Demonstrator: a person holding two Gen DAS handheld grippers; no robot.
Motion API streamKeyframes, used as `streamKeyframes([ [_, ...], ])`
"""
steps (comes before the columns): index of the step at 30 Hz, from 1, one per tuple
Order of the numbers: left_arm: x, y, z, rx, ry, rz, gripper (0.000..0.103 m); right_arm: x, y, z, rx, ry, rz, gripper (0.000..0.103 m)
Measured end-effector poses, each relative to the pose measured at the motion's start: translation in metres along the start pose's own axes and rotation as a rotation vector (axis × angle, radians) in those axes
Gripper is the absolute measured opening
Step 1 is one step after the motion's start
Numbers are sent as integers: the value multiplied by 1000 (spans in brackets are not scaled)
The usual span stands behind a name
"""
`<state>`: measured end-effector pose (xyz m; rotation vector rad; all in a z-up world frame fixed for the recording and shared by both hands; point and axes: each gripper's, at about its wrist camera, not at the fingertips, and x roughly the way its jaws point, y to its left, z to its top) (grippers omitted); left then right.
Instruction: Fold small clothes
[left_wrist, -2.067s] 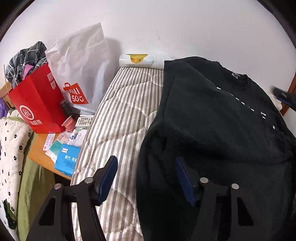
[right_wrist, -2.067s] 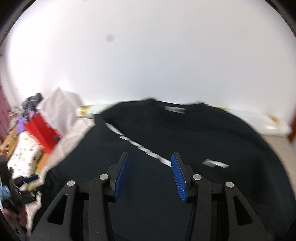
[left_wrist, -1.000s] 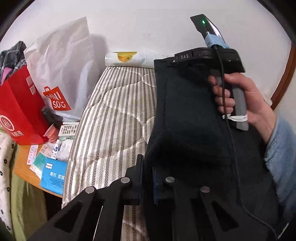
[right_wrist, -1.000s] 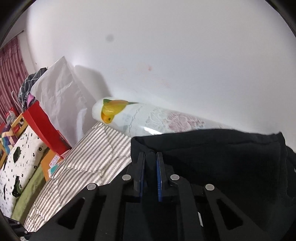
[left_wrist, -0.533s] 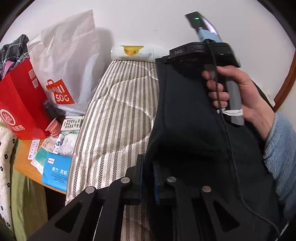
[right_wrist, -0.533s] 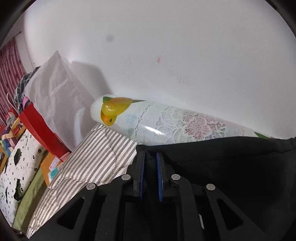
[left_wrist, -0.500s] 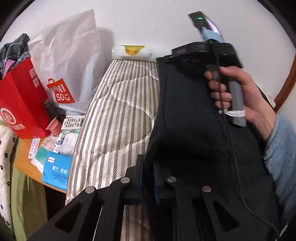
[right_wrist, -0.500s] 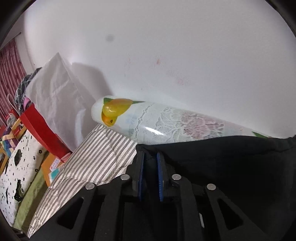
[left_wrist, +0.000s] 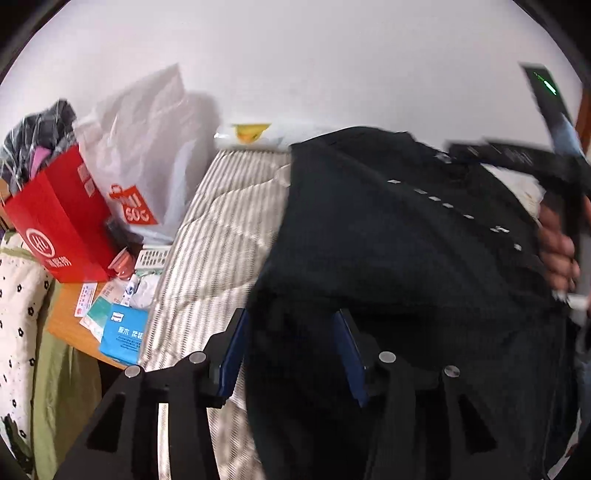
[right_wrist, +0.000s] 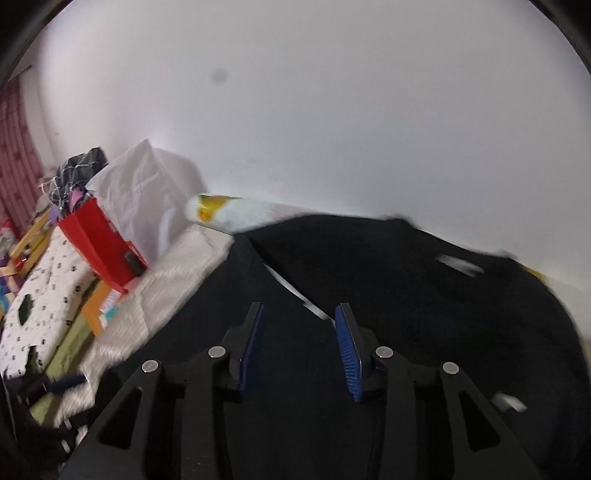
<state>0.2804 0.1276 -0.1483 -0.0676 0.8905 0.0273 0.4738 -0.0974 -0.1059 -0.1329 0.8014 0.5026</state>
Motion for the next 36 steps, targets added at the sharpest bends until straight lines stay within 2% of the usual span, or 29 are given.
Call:
streamKeyframes([
  [4,-28,-31,-2,29,-55,-15,45,-76,-57,-45,41,-4,-128,39],
  [6,-38,-47,-5,26,-55,-63,45,-118,-87,-74,72,-12,-211,40],
  [8,-46,-61,-7,19,-61,-79,45,-153,-118,-99,114,-16,-272,40],
  [11,-59,-83,-13,18,-78,-97,45,-210,-172,-156,199,7,-366,41],
  [14,-65,-107,-21,47,-66,-96,48,-261,-218,-218,267,25,-472,47],
  [16,-67,-117,-25,50,-57,-128,68,-292,-244,-264,305,40,-534,59],
  [19,-76,-129,-33,62,-79,-154,75,-327,-277,-331,380,57,-594,71],
  [21,-80,-137,-36,68,-88,-141,77,-341,-289,-363,433,54,-630,71],
  [23,-82,-141,-37,58,-95,-139,77,-349,-303,-396,475,74,-631,72],
  [27,-78,-146,-39,38,-69,-148,77,-344,-319,-434,502,109,-642,72],
  [30,-75,-150,-41,43,-54,-135,77,-335,-329,-445,526,123,-638,72],
  [34,-75,-153,-42,63,-40,-109,77,-321,-331,-442,531,107,-673,77],
  [36,-76,-150,-42,67,-41,-97,77,-315,-331,-439,522,102,-698,76],
])
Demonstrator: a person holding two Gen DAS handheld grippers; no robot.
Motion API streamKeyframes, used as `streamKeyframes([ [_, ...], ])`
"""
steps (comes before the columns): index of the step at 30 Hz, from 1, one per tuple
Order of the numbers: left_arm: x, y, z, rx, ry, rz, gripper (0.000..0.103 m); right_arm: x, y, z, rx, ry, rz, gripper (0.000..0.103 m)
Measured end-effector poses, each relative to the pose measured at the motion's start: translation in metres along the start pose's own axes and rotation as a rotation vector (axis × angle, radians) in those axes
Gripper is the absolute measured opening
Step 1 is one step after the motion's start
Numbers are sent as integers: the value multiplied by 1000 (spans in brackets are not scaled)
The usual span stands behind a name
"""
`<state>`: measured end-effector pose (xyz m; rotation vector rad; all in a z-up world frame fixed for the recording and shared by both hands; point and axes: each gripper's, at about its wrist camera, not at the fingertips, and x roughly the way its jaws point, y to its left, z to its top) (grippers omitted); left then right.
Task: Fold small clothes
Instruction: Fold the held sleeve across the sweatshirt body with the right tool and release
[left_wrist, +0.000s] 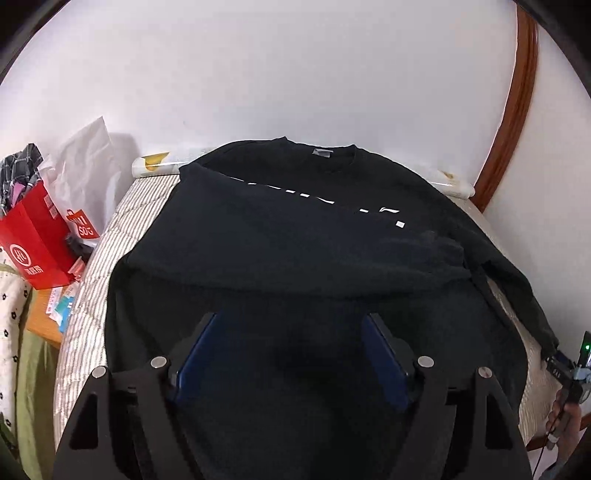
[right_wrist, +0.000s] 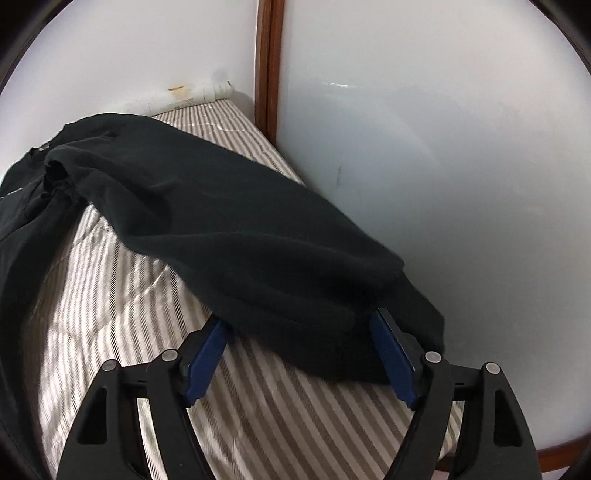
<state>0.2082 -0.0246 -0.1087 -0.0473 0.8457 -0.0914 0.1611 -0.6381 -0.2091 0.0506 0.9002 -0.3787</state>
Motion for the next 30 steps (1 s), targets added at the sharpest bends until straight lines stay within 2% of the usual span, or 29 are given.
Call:
streamKeyframes([
  [2,-2,3,0,-3,-4,9,77,4,2,6,9,4,-5,71],
  [3,-3,5,0,-8,-6,11,77,5,1,8,11,-1,-9,54],
  [4,-4,9,0,-14,-8,12,77,6,0,9,6,-9,-21,26],
  [7,-5,19,0,-33,1,13,77,7,0,18,22,5,9,11],
  [9,-8,27,1,-49,0,23,77,1,0,25,30,-15,13,11],
  [12,-15,39,2,-75,-13,15,77,-23,7,44,24,-91,-8,10],
  [17,-27,57,4,-111,-34,15,77,-73,40,91,0,-214,40,10],
  [22,-32,72,7,-126,-43,11,77,-127,112,135,-88,-343,136,10],
  [24,-34,81,10,-126,-47,19,77,-148,149,148,-127,-380,208,10],
  [28,-35,100,14,-154,-55,34,77,-165,223,165,-183,-418,323,10],
  [30,-33,109,13,-168,-50,32,77,-169,250,162,-194,-423,356,10],
])
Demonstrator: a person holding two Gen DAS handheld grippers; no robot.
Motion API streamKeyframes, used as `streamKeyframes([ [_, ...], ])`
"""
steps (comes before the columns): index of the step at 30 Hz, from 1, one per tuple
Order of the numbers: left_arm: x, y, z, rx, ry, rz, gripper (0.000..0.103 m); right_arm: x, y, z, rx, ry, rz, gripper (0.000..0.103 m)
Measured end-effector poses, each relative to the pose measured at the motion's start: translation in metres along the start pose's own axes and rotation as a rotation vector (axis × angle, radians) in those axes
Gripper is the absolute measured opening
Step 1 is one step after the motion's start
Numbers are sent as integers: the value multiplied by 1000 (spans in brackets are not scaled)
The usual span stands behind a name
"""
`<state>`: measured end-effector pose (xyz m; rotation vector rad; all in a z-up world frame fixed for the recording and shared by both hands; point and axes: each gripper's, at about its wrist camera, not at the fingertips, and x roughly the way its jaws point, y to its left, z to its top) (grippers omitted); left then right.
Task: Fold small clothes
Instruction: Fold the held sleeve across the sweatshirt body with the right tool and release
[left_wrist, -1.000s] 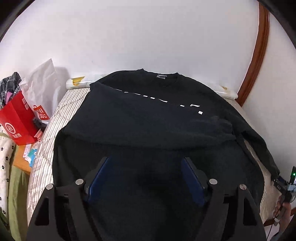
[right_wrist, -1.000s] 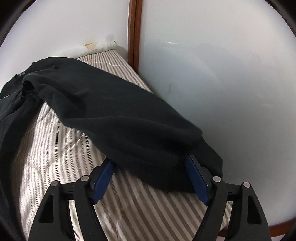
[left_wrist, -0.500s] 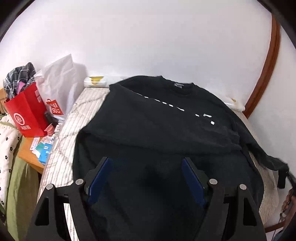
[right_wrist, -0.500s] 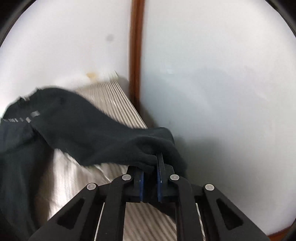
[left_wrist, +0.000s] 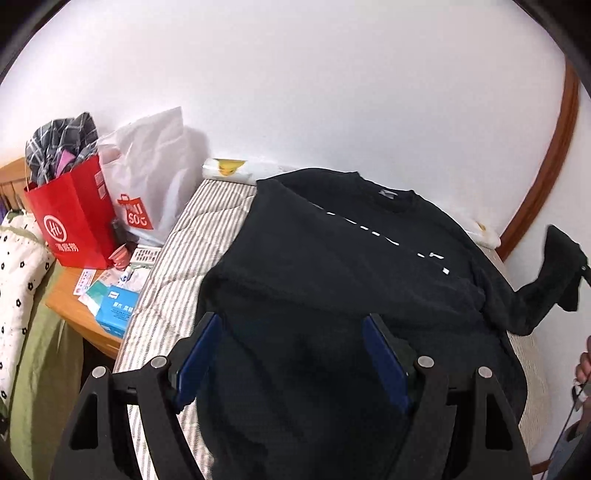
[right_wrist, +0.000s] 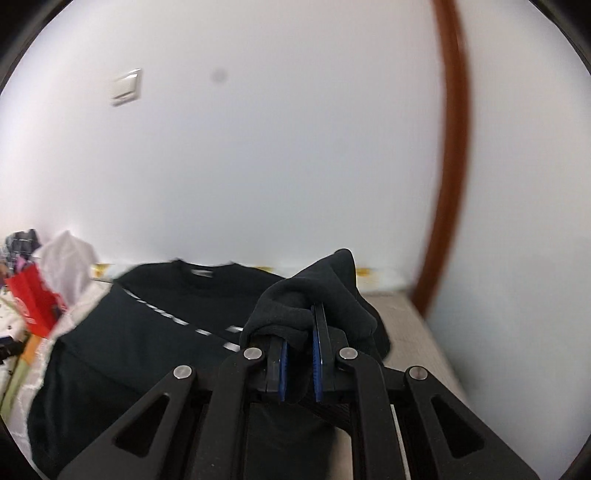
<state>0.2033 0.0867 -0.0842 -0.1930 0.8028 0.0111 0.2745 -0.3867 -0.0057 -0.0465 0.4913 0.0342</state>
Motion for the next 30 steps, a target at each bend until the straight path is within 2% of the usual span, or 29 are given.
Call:
streamKeyframes([
  [8,21,24,-1,6,34,22,77,42,87,2,-10,39,149,10],
  [15,41,30,-2,27,60,15,77,105,151,-11,8,118,256,11],
  [20,54,34,-4,32,76,13,77,136,178,-37,-27,199,267,14],
  [23,60,31,-7,49,84,-24,77,148,182,-59,-48,246,260,16],
  [24,63,29,-8,55,88,-37,77,152,180,-67,-51,267,245,22],
  [25,65,26,-8,62,89,-51,77,154,178,-73,-51,282,235,36],
  [27,70,18,-7,75,97,-67,77,158,174,-84,-45,318,220,55],
  [30,76,-3,-6,109,108,-90,77,148,166,-90,-59,344,214,63],
])
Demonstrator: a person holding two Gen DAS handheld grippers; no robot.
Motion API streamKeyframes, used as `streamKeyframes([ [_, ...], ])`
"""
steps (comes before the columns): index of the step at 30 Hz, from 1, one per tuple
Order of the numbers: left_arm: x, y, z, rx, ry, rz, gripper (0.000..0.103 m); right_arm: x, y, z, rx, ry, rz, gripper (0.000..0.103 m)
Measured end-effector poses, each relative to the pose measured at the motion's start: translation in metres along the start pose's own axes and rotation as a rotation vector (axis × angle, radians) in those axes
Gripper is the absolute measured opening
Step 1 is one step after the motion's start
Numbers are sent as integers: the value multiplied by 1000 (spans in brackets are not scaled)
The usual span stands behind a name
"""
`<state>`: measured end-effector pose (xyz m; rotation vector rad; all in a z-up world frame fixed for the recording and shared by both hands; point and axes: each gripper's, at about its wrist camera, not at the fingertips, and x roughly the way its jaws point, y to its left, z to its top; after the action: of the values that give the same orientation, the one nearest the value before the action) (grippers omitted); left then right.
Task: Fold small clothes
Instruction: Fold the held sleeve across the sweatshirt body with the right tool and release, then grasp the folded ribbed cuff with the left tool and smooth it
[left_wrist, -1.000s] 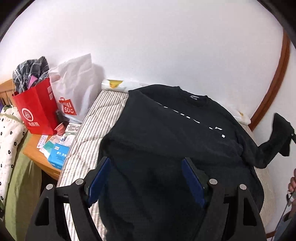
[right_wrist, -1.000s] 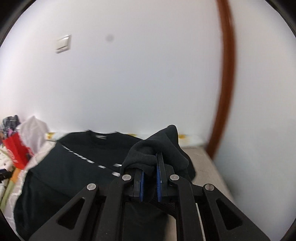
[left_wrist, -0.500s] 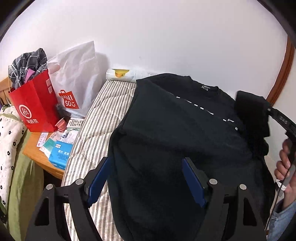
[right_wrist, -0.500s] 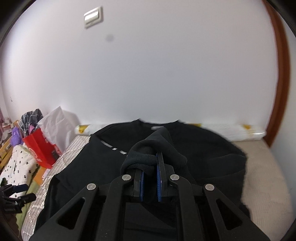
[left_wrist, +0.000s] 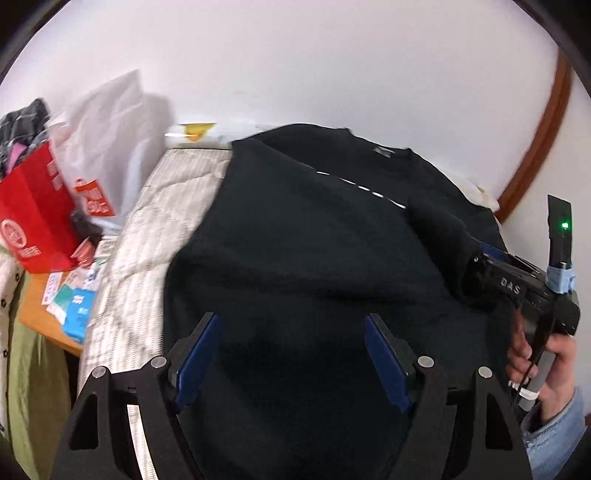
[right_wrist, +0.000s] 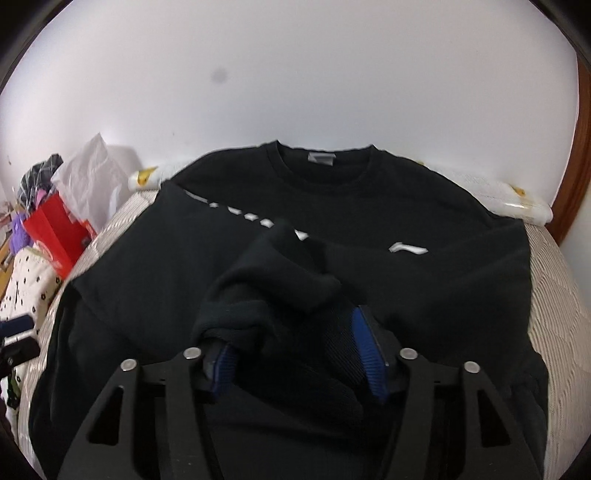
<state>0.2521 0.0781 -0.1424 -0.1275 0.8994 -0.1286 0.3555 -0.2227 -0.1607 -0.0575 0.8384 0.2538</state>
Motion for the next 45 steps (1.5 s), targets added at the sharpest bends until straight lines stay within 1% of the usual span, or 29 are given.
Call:
streamKeyframes([
  [2,3,-15,3,31,2,-13,77,-17,-9,-5,15,-14,21,66],
  [3,5,-24,4,50,2,-19,77,-27,-15,-7,24,-28,31,72],
  [4,7,-34,7,70,2,-26,77,-39,-23,-11,30,-47,30,76],
  [5,8,-44,9,88,0,-37,77,-48,-30,-14,29,-64,14,77],
  [7,12,-63,14,113,-3,-60,77,-67,-47,-20,28,-89,-15,78],
  [10,21,-92,20,151,0,-86,77,-87,-73,-29,50,-100,-37,78],
  [13,34,-119,23,183,11,-107,77,-101,-102,-44,67,-100,-85,78],
  [16,50,-148,24,225,33,-131,77,-106,-126,-59,95,-92,-129,78],
  [19,65,-176,24,277,59,-156,77,-108,-147,-72,132,-79,-134,78],
  [23,80,-207,31,329,49,-167,77,-106,-163,-82,127,-60,-154,78],
  [26,95,-220,35,333,50,-147,77,-108,-173,-88,139,-57,-152,78],
  [27,103,-224,35,329,57,-123,74,-109,-175,-90,147,-59,-150,78],
  [28,112,-226,35,320,67,-100,67,-110,-178,-92,154,-62,-146,78],
  [29,119,-227,34,319,78,-88,65,-111,-180,-93,157,-63,-141,78],
  [31,130,-229,31,328,95,-67,65,-111,-184,-97,162,-64,-138,78],
  [33,132,-233,28,347,83,-49,65,-110,-187,-99,164,-62,-140,78],
  [36,139,-244,24,394,86,-21,75,-106,-191,-102,181,-55,-132,78],
  [38,142,-249,22,419,65,12,76,-103,-194,-103,202,-52,-123,78],
  [39,142,-249,22,419,52,19,74,-102,-195,-103,209,-51,-122,78],
  [40,142,-247,22,416,41,33,57,-101,-195,-104,217,-48,-123,78],
  [41,141,-244,25,419,26,68,46,-102,-194,-104,227,-44,-125,78],
  [42,139,-241,26,421,25,80,36,-102,-194,-105,234,-43,-121,78],
  [43,136,-235,29,404,39,48,26,-103,-192,-105,235,-42,-114,78],
  [44,133,-229,32,380,50,14,18,-104,-191,-106,233,-40,-111,78],
  [45,126,-220,37,339,55,-20,15,-105,-189,-106,228,-38,-113,78],
])
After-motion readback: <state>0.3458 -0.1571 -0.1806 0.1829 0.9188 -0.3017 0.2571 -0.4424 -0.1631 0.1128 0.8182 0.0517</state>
